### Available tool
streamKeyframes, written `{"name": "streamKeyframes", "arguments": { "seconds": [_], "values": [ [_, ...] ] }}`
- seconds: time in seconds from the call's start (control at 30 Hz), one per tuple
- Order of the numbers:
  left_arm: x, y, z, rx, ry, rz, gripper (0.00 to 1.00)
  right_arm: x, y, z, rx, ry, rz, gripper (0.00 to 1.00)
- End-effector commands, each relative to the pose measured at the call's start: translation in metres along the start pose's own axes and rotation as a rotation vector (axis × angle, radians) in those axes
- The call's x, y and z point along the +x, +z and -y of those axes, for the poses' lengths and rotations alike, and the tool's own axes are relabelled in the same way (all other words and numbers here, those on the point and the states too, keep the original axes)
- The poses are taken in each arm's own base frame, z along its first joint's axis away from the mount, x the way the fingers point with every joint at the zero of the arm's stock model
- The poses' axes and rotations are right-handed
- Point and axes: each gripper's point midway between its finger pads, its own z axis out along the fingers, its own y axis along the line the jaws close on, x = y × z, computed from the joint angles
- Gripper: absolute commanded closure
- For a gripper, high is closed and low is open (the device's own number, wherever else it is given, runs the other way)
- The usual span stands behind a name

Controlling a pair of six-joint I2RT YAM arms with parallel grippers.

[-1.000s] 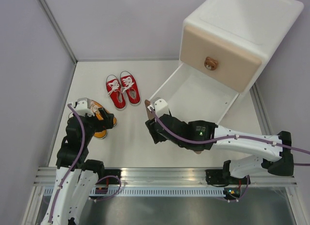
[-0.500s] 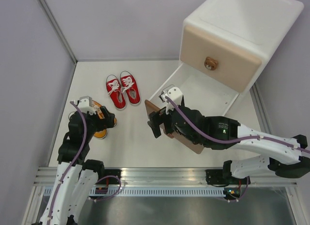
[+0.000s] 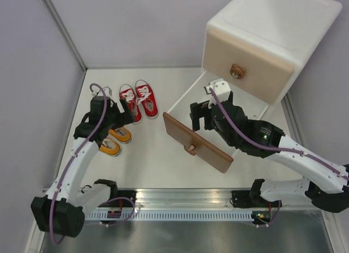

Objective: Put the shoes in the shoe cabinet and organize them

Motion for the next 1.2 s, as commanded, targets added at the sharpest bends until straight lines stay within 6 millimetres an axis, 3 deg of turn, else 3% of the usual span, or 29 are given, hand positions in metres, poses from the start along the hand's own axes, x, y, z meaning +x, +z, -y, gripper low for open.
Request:
{"name": "streamKeyframes", "arguments": {
  "seconds": [0.0,0.07,0.1,0.27,0.3,0.33,0.4,0.53,0.6,0.8,0.97,1.17],
  "values": [
    [-0.032,0.013,0.019,-0.025,-0.057,0.028,0.06,-0.004,0.002,0.021,0.019,0.008,0.022,0.02],
    [-0.037,0.024,0.028,-0.042,-0.040,0.016,0.10,-0.001,0.006,0.034,0.053,0.014,0.020,0.02],
    [-0.039,0.040,0.037,-0.065,-0.019,-0.002,0.12,-0.002,0.007,0.039,0.063,0.018,0.026,0.02],
    [-0.047,0.087,0.046,-0.156,0.002,-0.037,0.22,0.000,0.003,0.044,0.043,0.027,0.042,0.02],
    [-0.056,0.093,0.051,-0.157,-0.003,-0.022,0.25,-0.002,0.002,0.043,0.032,0.031,0.054,0.02],
    [-0.048,0.110,0.048,-0.186,0.002,-0.056,0.28,-0.004,-0.001,0.043,0.020,0.037,0.066,0.02],
    [-0.053,0.122,0.052,-0.195,-0.003,-0.053,0.33,-0.003,-0.001,0.041,0.005,0.042,0.069,0.02],
    [-0.039,0.157,0.055,-0.212,0.007,-0.115,0.37,-0.002,-0.006,0.043,-0.004,0.050,0.087,0.02],
    [-0.041,0.165,0.059,-0.209,0.004,-0.118,0.44,0.000,-0.007,0.044,-0.006,0.046,0.088,0.02],
    [-0.023,0.198,0.054,-0.240,0.013,-0.169,0.52,0.006,-0.006,0.045,-0.004,0.034,0.082,0.02],
    [-0.002,0.223,0.048,-0.264,0.015,-0.224,0.56,0.010,-0.006,0.047,-0.002,0.026,0.076,0.02],
    [0.021,0.238,0.040,-0.290,0.004,-0.276,0.55,0.011,-0.008,0.048,-0.003,0.007,0.084,0.02]
  ]
}}
